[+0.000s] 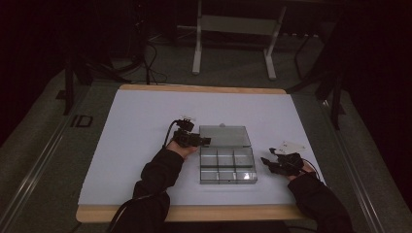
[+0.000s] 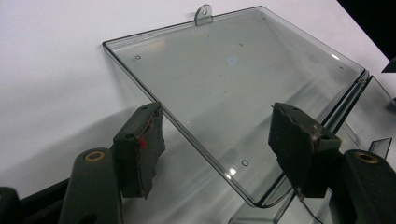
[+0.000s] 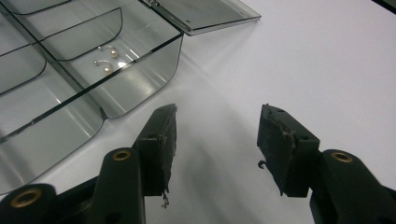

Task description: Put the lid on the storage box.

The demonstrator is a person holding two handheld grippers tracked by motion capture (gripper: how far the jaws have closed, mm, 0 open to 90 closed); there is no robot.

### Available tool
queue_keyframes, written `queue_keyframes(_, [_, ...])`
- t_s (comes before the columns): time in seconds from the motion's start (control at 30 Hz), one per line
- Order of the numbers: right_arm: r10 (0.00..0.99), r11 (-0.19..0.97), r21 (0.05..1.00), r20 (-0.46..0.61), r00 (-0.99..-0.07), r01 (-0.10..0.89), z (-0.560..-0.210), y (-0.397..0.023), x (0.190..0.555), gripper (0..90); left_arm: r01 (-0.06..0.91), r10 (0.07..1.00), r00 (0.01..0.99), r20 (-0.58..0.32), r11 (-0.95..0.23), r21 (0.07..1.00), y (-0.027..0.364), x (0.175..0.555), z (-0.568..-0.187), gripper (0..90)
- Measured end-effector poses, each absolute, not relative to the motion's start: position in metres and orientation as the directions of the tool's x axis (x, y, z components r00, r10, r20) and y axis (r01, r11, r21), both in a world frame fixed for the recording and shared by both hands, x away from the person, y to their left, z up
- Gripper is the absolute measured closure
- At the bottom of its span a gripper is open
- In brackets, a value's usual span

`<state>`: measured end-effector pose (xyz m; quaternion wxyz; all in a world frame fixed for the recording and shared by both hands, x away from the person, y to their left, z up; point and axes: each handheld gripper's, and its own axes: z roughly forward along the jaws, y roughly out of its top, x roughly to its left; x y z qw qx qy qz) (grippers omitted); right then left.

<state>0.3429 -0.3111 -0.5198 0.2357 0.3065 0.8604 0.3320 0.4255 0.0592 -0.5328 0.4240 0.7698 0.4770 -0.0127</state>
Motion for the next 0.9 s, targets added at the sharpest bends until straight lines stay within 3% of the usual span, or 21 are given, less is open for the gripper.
queue_keyframes(0.17, [0.684,0.589,0.719,-0.199,-0.702,0.370,-0.518,-0.311,0.343,47.0,0.752,0.724,0.540,-0.430,-0.184,0.633,0.061,0.426,-0.532,41.0])
queue_keyframes(0.27, [0.684,0.586,0.720,-0.194,-0.704,0.371,-0.517,-0.310,0.345,46.9,0.799,0.694,0.500,-0.519,-0.137,0.586,0.070,0.429,-0.535,47.4])
queue_keyframes(0.47, [0.681,0.592,0.714,-0.196,-0.706,0.373,-0.519,-0.309,0.345,47.2,0.853,0.602,0.443,-0.664,-0.057,0.518,0.075,0.435,-0.549,47.8])
queue_keyframes(0.67, [0.681,0.592,0.715,-0.198,-0.705,0.372,-0.518,-0.310,0.345,47.7,0.823,0.595,0.474,-0.649,-0.036,0.568,0.075,0.430,-0.550,50.9])
queue_keyframes(0.9, [0.682,0.588,0.720,-0.197,-0.704,0.368,-0.514,-0.309,0.345,48.4,0.757,0.619,0.541,-0.569,-0.065,0.650,0.071,0.423,-0.541,58.2])
